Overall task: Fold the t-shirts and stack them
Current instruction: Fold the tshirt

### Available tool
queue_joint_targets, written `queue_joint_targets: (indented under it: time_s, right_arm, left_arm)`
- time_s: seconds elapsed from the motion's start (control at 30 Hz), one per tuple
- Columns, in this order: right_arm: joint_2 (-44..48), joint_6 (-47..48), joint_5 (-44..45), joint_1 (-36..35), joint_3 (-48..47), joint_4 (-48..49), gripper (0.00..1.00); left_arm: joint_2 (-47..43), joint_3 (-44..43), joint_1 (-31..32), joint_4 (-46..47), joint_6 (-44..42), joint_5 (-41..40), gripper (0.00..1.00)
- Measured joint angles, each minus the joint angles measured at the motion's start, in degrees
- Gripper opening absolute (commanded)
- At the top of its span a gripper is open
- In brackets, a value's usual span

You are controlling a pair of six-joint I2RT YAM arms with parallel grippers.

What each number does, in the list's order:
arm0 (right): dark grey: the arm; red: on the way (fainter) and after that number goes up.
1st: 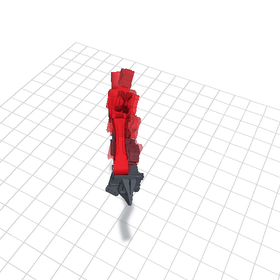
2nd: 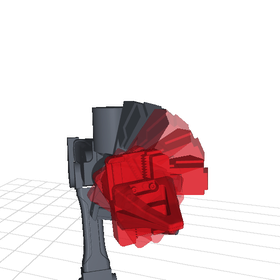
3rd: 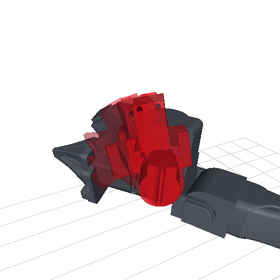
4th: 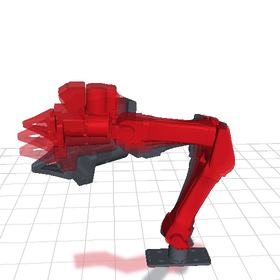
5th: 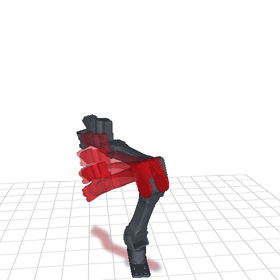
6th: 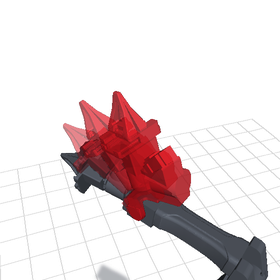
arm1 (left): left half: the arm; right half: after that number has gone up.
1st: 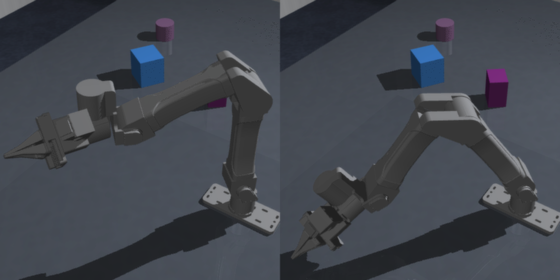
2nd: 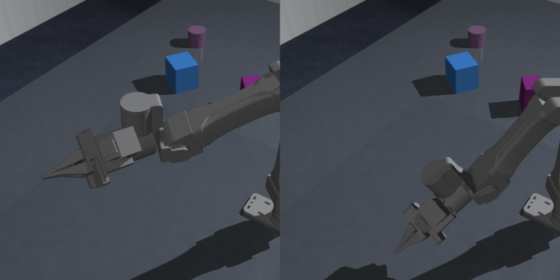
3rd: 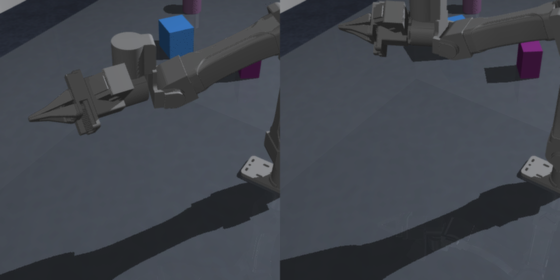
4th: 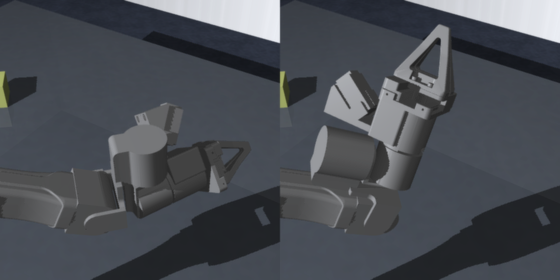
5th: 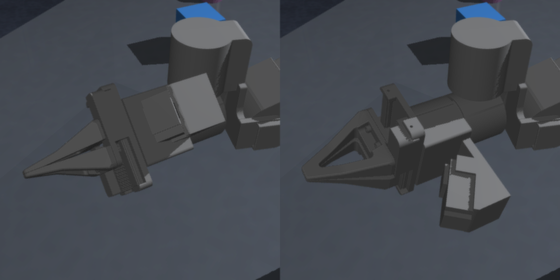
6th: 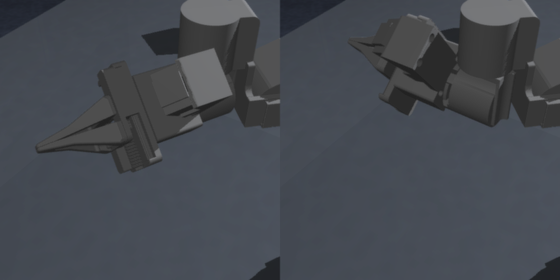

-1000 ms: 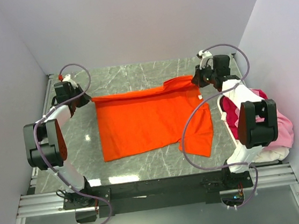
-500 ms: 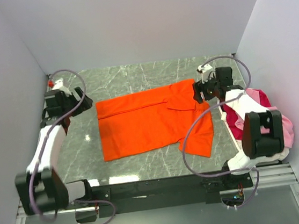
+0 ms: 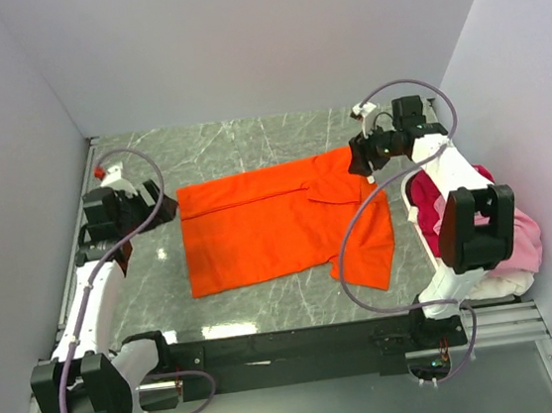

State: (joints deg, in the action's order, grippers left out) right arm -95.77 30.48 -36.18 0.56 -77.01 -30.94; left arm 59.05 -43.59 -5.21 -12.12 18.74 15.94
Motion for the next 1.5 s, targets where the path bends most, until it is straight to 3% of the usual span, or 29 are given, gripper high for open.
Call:
queue_joint_targets:
  time_s: [0.1,0.23,0.37,0.6,0.87,1.3,1.4,1.5]
  right_arm:
    - [-1.42,5.7,-2.14,-0.04,-1.38,-8.31,0.7]
    - [-0.04,21.11,-3.72,-0.83,-0.11,-21.18,0.68]
    - [8.74,34.05,-2.12,-3.56,11.93,-25.07,0.71]
    - [26.51,45.81,5.66,-14.75,32.09,-23.26,0.7]
    - [33.73,49.03,8.87,-16.17,38.49,-20.96,0.63]
    - [36.04,49.07,10.29,-16.17,41.05,-18.6,0.54]
    - [35.76,49.09,10.32,-16.17,41.05,-18.36,0.53]
    - [35.41,49.48,10.73,-16.17,41.05,-18.43,0.53]
  left_arm:
    - [0.0,1.95,1.22,-2.54,0.57,3.08,0.79]
    - [0.15,2.1,2.91,-5.18,4.37,8.66,0.71]
    - [-1.81,5.57,7.1,-7.15,11.56,9.31,0.72]
    - [-11.08,12.09,25.14,-15.28,30.42,0.96,0.75]
    - [-11.19,12.74,32.79,-24.15,51.21,-12.68,0.64]
    - [-6.19,17.05,33.88,-29.22,69.07,-23.61,0.59]
    - [-2.58,17.27,33.92,-28.68,70.38,-25.77,0.52]
    - [0.04,16.74,33.94,-27.82,71.41,-27.67,0.37]
